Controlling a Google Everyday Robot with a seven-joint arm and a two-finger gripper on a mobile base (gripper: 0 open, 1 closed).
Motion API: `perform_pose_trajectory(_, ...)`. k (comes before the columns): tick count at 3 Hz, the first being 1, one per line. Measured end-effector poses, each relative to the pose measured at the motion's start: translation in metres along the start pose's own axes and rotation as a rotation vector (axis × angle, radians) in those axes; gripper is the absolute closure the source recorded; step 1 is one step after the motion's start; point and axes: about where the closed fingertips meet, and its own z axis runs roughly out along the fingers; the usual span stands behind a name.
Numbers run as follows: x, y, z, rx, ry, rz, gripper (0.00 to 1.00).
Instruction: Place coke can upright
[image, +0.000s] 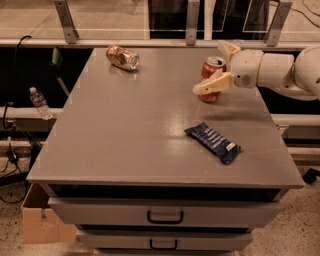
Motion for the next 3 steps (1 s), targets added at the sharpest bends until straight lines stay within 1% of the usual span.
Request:
perform_pose_trajectory(1, -0.002, -0.003, -0.005, 0.012, 0.005, -0.005, 0.0)
perform_pose_trajectory(2, -0.018, -0.008, -0.035, 0.067, 0.029, -0.04, 0.0)
perform_pose_trajectory(3, -0.046, -0.008, -0.087, 0.153, 0.088, -0.09, 0.0)
